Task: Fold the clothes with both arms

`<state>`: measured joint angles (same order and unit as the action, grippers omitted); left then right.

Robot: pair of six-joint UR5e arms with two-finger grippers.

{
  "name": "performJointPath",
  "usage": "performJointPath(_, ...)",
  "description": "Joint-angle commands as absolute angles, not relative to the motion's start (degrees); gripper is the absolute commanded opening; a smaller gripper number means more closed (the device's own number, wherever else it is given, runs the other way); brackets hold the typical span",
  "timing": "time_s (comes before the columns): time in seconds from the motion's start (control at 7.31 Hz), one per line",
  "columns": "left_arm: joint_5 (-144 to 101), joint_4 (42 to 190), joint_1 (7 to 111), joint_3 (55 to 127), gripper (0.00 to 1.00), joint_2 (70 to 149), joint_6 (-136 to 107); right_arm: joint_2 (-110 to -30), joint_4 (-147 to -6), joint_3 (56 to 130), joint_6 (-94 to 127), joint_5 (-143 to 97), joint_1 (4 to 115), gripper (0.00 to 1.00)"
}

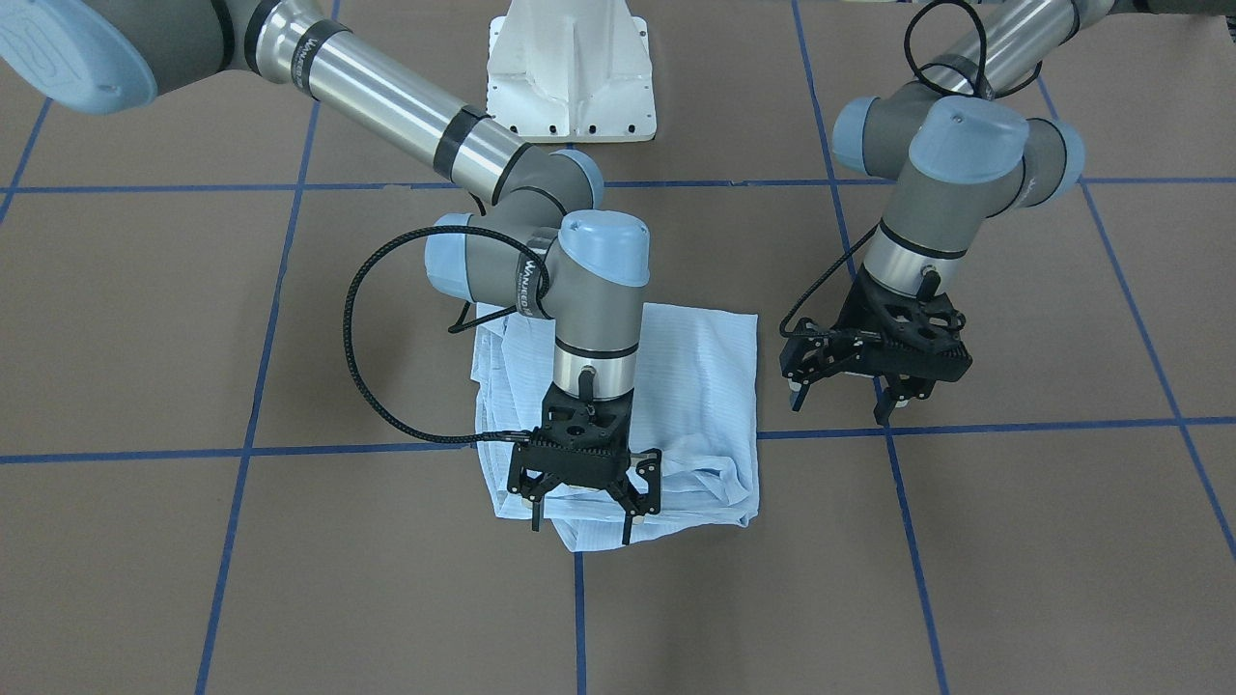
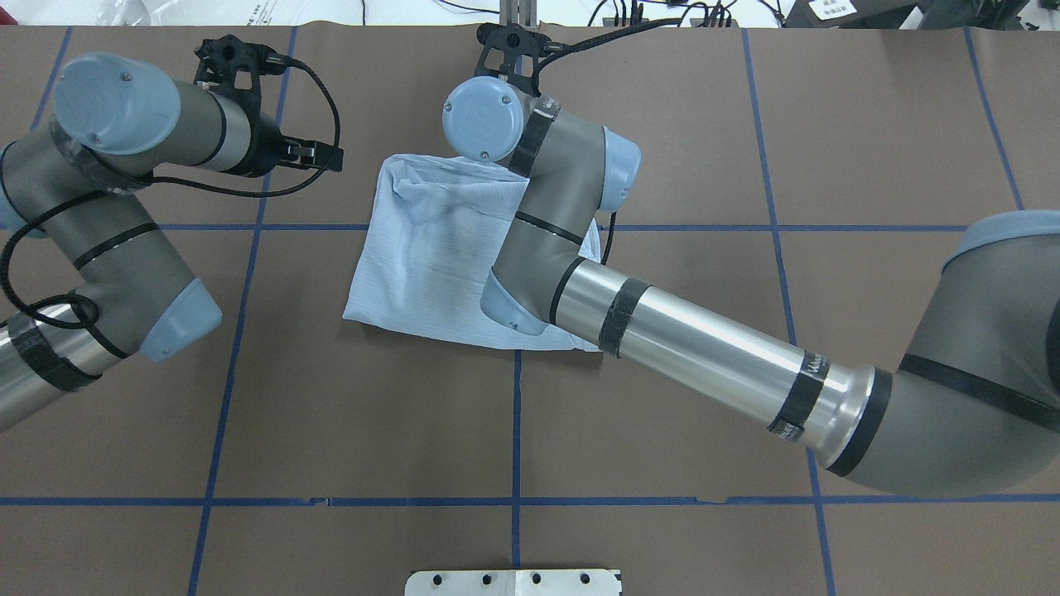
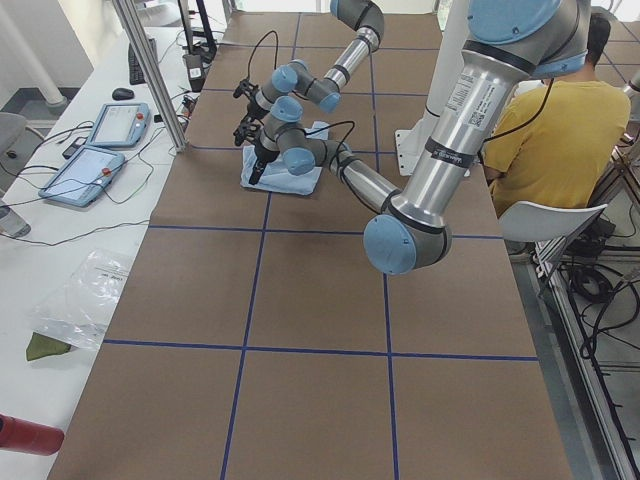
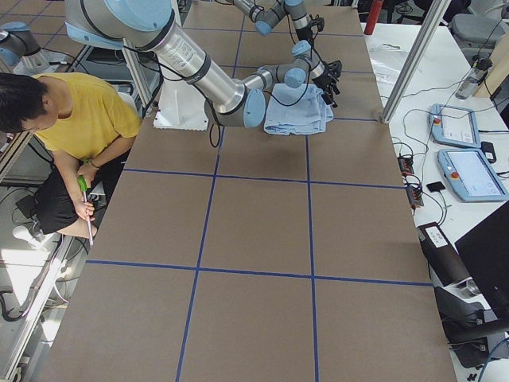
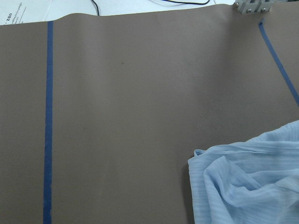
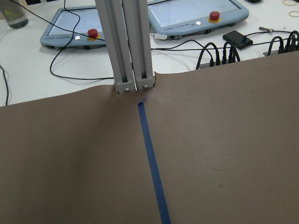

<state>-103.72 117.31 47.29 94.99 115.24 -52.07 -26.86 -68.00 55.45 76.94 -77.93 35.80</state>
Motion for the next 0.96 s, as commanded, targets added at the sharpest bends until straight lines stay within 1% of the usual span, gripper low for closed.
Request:
performJointPath(0.0, -107.38, 112.98, 47.29, 104.35, 1.0, 108.58, -51.33, -33.01, -82.63, 71.64, 70.44, -89.77, 39.53, 1.0)
performJointPath(0.14, -107.92, 107.02, 47.29, 111.72, 1.0, 105.5, -51.15, -37.75, -87.32, 79.81, 65.62, -94.96, 42.51, 1.0)
performJointPath(0.41, -107.93, 98.3, 47.55, 124.04, 1.0, 98.13, -44.26, -50.73, -92.09, 94.59, 52.37, -103.4, 49.35, 1.0)
performJointPath(0.55, -107.93, 97.57, 49.46, 127.06, 1.0, 93.91, -39.77, -57.15, -93.94, 100.57, 44.38, -108.41, 54.01, 1.0)
performJointPath(0.68, -108.36, 97.47, 53.57, 127.61, 1.0, 90.91, -31.72, -63.48, -94.56, 104.72, 36.21, -112.46, 58.58, 1.0)
performJointPath(0.82, -112.89, 97.47, 60.49, 126.83, 1.0, 88.96, -21.72, -69.2, -94.48, 106.94, 27.42, -115.98, 63.41, 1.0)
